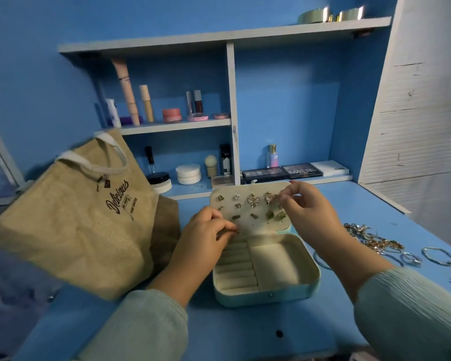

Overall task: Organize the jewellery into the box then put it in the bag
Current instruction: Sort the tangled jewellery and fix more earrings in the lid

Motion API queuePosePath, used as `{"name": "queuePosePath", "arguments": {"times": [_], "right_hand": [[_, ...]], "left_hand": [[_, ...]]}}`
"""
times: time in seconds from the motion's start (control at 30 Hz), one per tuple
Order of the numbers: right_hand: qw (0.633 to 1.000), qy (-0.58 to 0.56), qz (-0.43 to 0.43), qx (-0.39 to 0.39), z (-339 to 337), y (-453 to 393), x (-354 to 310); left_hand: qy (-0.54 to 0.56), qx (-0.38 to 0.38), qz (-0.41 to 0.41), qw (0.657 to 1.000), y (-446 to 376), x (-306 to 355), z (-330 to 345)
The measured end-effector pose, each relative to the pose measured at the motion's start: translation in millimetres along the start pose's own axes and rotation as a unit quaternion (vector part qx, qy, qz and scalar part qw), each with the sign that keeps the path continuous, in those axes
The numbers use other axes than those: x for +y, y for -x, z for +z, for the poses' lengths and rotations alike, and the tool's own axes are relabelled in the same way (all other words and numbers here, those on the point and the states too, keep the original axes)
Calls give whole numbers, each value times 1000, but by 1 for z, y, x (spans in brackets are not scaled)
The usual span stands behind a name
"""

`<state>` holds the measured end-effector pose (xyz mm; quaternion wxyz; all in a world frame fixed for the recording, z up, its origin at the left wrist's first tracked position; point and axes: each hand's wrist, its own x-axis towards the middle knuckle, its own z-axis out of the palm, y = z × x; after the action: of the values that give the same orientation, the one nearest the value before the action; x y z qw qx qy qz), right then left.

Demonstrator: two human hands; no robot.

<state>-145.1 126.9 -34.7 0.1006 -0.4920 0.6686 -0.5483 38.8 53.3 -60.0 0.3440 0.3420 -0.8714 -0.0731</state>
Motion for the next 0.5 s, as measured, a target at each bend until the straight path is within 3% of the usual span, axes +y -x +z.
{"name": "queuePosePath", "arguments": {"times": [0.3,0.5], "right_hand": [[998,-63,12,-10,3,-4,0],[998,-66,1,-14,6,-2,2]], "left_hand": [[-96,84,-52,990,-5,-8,12],[-87,14,-109,990,-5,-5,12]]}}
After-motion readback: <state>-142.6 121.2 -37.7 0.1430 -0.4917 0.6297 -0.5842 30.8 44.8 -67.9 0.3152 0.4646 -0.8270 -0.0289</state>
